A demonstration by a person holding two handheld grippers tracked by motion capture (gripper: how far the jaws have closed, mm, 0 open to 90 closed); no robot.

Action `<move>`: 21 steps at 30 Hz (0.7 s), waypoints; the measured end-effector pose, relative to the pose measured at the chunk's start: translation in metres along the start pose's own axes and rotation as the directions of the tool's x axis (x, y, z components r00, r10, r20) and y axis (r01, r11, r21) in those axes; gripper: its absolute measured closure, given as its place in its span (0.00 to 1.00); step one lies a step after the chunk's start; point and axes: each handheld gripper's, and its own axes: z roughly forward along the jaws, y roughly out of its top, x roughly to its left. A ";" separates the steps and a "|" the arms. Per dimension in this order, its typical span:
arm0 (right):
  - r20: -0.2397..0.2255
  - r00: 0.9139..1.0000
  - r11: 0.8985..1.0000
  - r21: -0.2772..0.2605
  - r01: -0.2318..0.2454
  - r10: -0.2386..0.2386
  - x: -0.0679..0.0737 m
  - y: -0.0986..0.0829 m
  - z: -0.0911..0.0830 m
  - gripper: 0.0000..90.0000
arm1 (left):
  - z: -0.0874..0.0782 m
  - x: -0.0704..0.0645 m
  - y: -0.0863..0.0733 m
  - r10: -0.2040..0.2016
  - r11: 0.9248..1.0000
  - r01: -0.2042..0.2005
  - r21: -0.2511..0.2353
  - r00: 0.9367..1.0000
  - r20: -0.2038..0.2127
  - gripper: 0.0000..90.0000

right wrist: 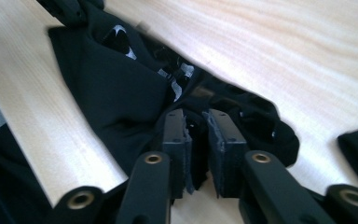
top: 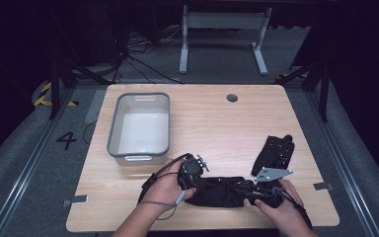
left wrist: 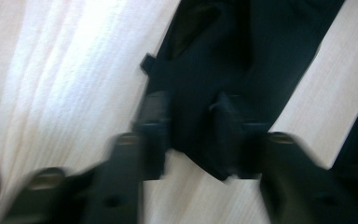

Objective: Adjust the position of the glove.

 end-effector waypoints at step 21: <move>0.113 0.993 0.999 -0.025 0.043 -0.040 -0.036 0.015 -0.039 0.73 | -0.031 0.004 -0.004 -0.111 0.969 0.119 -0.214 0.993 0.050 0.60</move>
